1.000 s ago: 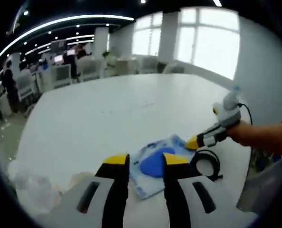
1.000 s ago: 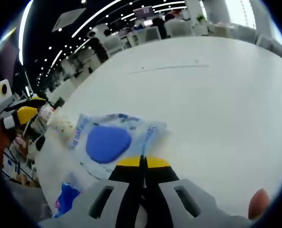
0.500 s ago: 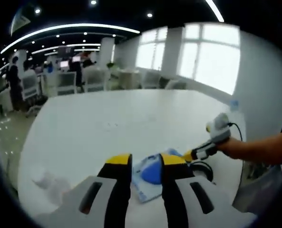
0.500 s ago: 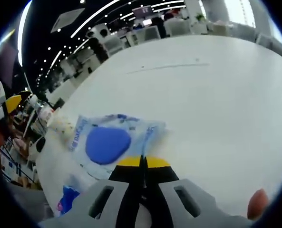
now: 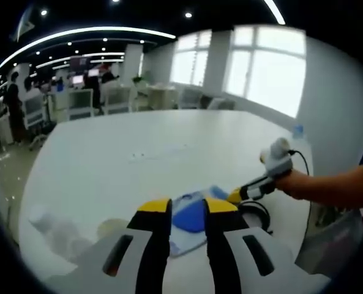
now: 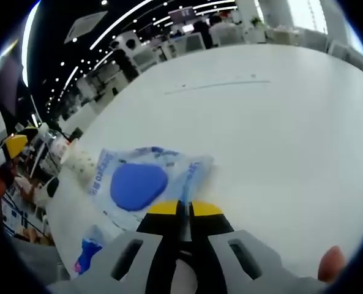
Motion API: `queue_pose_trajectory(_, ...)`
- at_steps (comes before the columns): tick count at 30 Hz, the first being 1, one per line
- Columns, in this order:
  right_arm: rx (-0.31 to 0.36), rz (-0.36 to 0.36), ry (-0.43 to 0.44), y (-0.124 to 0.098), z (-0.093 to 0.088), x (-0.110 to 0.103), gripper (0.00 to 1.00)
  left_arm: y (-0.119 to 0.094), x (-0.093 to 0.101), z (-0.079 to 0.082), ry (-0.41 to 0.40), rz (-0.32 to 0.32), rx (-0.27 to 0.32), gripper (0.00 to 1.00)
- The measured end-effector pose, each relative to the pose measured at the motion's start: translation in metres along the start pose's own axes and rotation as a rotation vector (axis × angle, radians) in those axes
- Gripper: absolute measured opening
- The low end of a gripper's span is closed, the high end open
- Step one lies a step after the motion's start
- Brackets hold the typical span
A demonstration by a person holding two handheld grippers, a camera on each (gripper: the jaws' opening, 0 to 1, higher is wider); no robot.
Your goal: Arrange the tabletop items into an orderly group along one side of the table until the central work area is clear of visible clutter.
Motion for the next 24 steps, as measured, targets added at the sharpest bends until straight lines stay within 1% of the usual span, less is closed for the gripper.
queue_pose_trajectory(3,0.019,-0.008,0.009,-0.003,0.001,0.002,0.17,0.001,0.003,-0.002,0.000,-0.007,-0.003,0.19)
queue_pose_trajectory(7,0.042,-0.011,0.006,-0.012,0.004,0.005,0.14,0.003,0.005,-0.004,-0.002,-0.015,-0.009,0.22)
queue_pose_trajectory(10,0.071,-0.022,0.001,-0.021,0.008,0.009,0.17,0.003,0.008,-0.005,-0.011,-0.024,-0.009,0.30)
queue_pose_trajectory(13,0.102,-0.032,-0.011,-0.036,0.012,0.014,0.17,0.005,0.012,-0.008,-0.009,-0.045,-0.012,0.34)
queue_pose_trajectory(15,0.134,-0.035,-0.021,-0.047,0.015,0.014,0.19,0.005,0.014,-0.009,-0.005,-0.051,-0.015,0.36)
queue_pose_trajectory(18,0.160,-0.042,-0.047,-0.062,0.017,0.012,0.21,0.006,0.018,-0.011,-0.005,-0.066,-0.016,0.39)
queue_pose_trajectory(22,0.215,-0.045,-0.073,-0.085,0.019,0.005,0.24,0.004,0.025,-0.012,0.003,-0.079,-0.017,0.41)
queue_pose_trajectory(24,0.240,-0.034,-0.088,-0.096,0.019,-0.002,0.25,0.002,0.028,-0.013,0.011,-0.084,-0.017,0.41)
Point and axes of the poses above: the point that each gripper's makers call its tool centre point, and the gripper's own axes: y roughly forward along the fingers, x roughly to its right, z roughly out of its top, the point moved 9 cm from there along -y, roughly backward along the fingers, and after that the axes turned 4 degrees about -y, right-handed, at the moved point
